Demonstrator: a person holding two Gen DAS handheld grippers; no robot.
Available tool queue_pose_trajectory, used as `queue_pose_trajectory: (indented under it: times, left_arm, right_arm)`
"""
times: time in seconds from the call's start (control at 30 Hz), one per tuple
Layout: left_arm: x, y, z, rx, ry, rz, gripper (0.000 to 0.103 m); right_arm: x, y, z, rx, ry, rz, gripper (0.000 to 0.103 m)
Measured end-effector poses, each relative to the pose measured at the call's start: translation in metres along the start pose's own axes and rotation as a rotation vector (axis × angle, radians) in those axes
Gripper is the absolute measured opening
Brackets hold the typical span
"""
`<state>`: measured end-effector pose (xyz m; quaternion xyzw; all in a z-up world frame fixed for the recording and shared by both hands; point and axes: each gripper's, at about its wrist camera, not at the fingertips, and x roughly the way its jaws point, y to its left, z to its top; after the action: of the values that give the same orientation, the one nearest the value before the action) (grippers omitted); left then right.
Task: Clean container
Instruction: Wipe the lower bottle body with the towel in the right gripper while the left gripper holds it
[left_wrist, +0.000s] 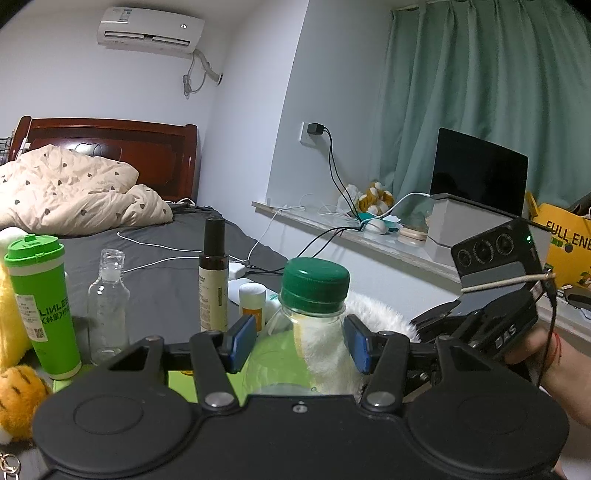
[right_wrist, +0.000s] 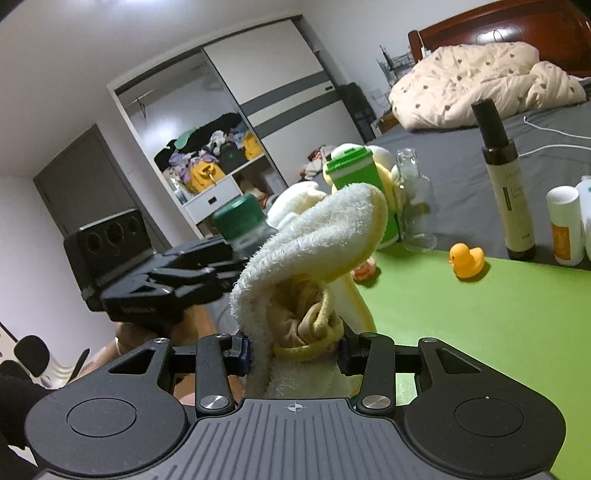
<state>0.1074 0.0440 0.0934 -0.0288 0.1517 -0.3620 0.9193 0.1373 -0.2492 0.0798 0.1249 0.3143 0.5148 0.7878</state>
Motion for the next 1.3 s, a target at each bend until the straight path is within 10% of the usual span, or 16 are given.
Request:
queue_pose_trajectory:
  times: [1.3]
  left_arm:
    - [0.003, -0.005, 0.001, 0.013, 0.029, 0.003, 0.052]
  right_arm:
    - [0.071, -0.041, -0.046, -0.364, 0.397, -0.148, 0.042]
